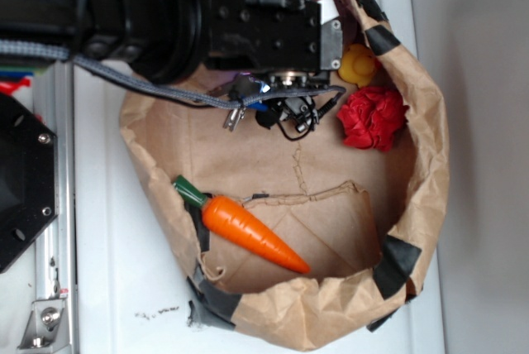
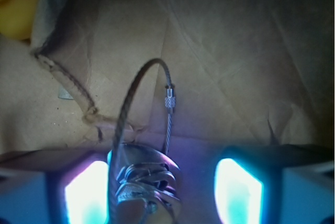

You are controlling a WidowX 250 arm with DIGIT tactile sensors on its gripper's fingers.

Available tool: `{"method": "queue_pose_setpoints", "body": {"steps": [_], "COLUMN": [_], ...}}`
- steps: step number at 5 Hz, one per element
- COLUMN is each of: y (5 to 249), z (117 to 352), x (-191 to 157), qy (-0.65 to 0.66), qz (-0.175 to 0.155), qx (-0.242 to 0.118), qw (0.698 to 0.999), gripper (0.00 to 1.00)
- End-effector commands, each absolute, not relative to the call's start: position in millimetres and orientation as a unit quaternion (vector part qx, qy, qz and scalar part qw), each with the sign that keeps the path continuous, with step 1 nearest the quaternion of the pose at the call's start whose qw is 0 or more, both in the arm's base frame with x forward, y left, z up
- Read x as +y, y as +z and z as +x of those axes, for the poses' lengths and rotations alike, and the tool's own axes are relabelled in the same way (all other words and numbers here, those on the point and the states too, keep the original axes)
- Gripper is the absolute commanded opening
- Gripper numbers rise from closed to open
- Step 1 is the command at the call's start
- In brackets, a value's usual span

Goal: Grab the silver keys.

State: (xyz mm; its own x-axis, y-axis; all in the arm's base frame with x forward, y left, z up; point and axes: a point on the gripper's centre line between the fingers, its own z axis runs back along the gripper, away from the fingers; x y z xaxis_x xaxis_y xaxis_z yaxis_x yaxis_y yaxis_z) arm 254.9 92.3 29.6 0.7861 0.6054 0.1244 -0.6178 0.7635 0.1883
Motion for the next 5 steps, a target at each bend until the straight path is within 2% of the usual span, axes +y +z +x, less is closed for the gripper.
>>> {"method": "queue_pose_setpoints", "body": {"steps": [1,5], "y": [49.9,51.5], "z": [261.8,265.8], "x": [96.7,95.3], "qy": [0.329,0.329], "qz": [0.108,0.102], "qx": [-0.056,-0.057], "qw": [0.936,0.937], "gripper": [0.0,0.0]}}
